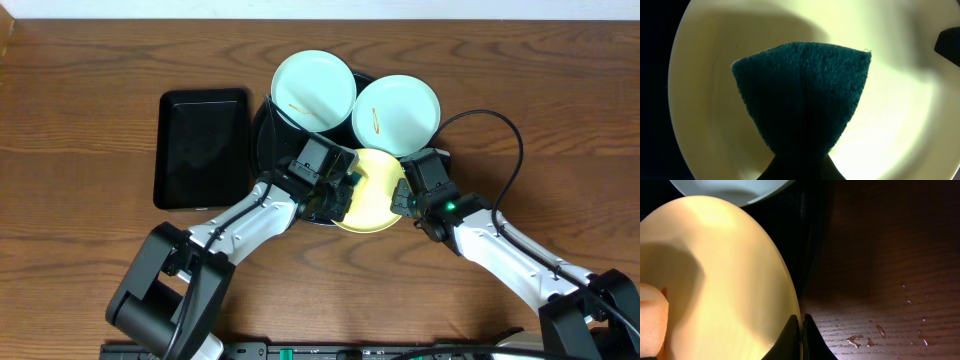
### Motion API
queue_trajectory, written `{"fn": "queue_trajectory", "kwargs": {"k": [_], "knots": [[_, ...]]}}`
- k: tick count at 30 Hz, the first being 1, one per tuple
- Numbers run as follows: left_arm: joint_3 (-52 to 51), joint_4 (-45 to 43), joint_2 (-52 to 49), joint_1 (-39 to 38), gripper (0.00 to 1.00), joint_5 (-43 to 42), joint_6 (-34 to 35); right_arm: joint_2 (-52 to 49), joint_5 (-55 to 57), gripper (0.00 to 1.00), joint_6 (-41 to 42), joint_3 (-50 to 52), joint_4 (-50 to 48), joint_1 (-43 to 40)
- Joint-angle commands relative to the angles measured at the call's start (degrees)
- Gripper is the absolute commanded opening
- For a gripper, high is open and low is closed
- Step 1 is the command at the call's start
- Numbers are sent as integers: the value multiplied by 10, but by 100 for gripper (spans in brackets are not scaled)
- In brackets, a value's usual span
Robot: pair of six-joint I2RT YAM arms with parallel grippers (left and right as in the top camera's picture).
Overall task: Clean dirty plates on tray and stack at the side
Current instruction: 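Scrub the yellow plate's surface with the sponge in the left gripper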
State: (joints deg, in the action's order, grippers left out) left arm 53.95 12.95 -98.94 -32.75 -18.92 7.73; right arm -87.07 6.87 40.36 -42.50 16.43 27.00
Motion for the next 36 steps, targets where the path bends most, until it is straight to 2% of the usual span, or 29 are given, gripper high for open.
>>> {"fn": "queue_trajectory", "kwargs": {"k": [1,36], "knots": [[-3,-2,-10,-1,8,5,3,-3,2,1,7,5,-2,8],[-21,-69,-41,-1,8,36,3,-3,2,1,7,5,3,8]]}}
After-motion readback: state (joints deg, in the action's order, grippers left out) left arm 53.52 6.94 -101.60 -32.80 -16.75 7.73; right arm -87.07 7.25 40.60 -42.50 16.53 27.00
